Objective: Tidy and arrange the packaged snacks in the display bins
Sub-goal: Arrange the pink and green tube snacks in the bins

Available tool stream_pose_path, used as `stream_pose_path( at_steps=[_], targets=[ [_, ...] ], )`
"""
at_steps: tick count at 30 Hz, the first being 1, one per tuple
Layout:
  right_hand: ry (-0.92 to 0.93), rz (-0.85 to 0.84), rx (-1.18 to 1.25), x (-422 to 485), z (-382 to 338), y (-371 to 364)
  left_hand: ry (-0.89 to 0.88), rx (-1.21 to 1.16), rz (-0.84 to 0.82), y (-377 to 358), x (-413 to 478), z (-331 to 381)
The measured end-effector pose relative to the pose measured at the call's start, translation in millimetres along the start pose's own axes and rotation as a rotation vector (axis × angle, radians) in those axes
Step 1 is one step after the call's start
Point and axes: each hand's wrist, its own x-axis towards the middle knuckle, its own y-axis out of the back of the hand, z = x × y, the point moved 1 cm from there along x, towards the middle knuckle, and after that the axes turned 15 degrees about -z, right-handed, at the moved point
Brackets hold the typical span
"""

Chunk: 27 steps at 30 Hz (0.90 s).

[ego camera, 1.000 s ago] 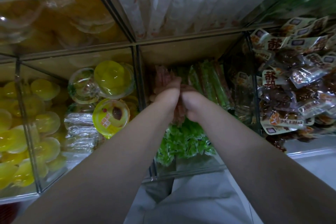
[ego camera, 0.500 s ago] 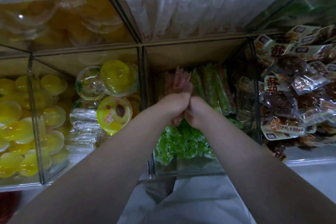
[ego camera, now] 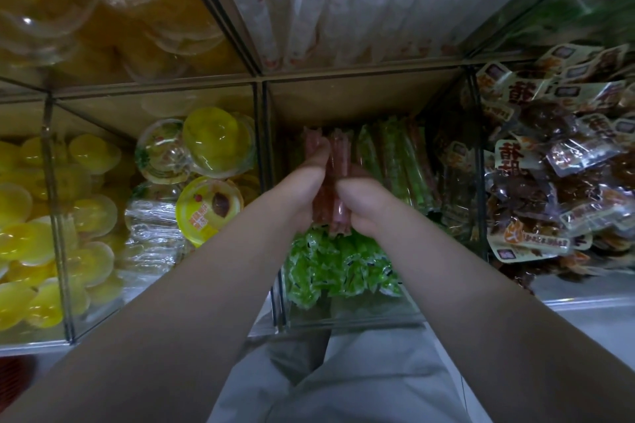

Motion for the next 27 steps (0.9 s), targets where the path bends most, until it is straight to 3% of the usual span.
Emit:
stream_pose_path(
  at_steps=[7,19,27],
  targets=[
    [0.031,-0.003,0.023,-5.7,-4.3,-9.7,-0.027,-0.134,0.036,-2.5,-1.1,5.2],
    [0.031,0.086,0.025,-26.5,-2.4,4.3,-0.015,0.18,-0.033,1.7,-6.4,-6.0],
    [0.096,0.095,-0.038,-42.7,-19.8,1.3,-0.133,0.079,-0.017,2.5,-21.2,-5.8]
  ],
)
